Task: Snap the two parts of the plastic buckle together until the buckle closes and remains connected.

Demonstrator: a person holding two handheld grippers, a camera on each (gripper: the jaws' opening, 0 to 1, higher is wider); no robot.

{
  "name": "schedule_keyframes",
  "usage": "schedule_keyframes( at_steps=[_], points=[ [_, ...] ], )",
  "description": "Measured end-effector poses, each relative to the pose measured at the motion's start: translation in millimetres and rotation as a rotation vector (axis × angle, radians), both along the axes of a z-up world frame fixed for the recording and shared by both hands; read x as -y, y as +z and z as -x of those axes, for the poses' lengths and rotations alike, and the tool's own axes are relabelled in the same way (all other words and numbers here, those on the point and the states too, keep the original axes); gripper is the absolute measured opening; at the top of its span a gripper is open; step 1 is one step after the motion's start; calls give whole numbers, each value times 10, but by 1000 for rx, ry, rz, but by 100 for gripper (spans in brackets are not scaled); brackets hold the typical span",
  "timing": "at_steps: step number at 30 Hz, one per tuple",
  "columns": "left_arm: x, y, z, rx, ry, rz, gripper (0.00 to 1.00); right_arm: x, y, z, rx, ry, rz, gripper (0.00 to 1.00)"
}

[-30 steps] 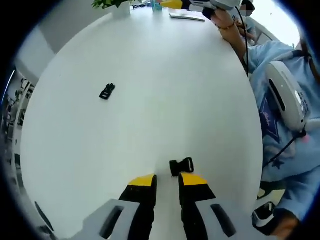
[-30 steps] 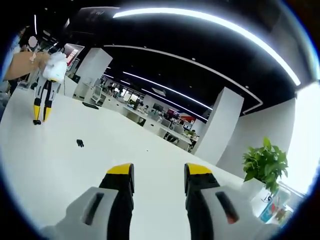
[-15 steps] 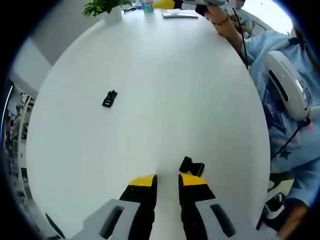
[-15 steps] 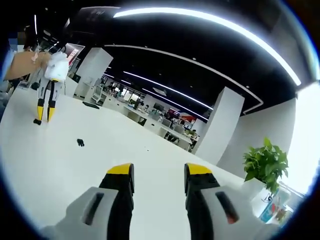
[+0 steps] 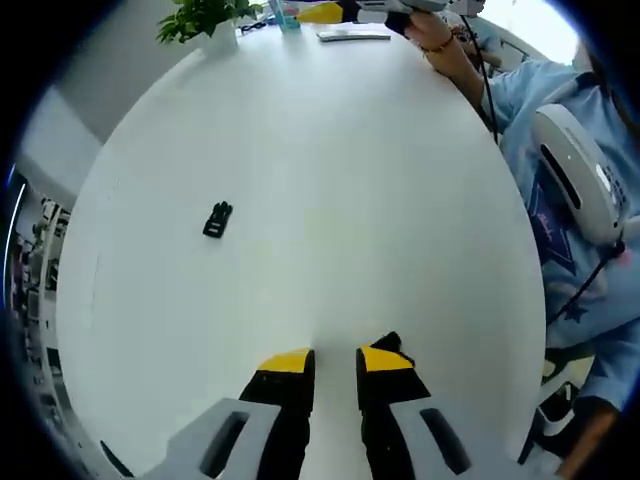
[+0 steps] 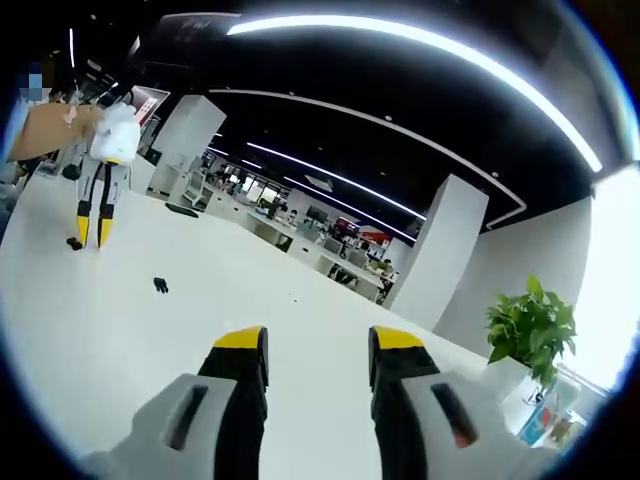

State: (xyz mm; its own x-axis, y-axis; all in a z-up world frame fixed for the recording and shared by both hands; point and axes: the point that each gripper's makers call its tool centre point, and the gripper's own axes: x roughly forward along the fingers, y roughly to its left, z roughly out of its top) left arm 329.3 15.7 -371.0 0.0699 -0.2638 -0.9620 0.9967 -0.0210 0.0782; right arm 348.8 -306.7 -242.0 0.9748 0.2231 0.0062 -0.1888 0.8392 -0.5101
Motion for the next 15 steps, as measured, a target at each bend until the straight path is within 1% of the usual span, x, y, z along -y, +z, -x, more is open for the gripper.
schedule_keyframes(
  at_steps=[9,12,15],
  points=[
    [18,6,-7,-2,4,15,17,-1,6,-1,2,-1,-2,40],
    [-15,88,-92,33,31,49,17,13,-2,-10,-2,-6,-6,40],
    [-81,210,-124,40,73,99,17,14,-18,-18,-9,-8,-9,40]
  ],
)
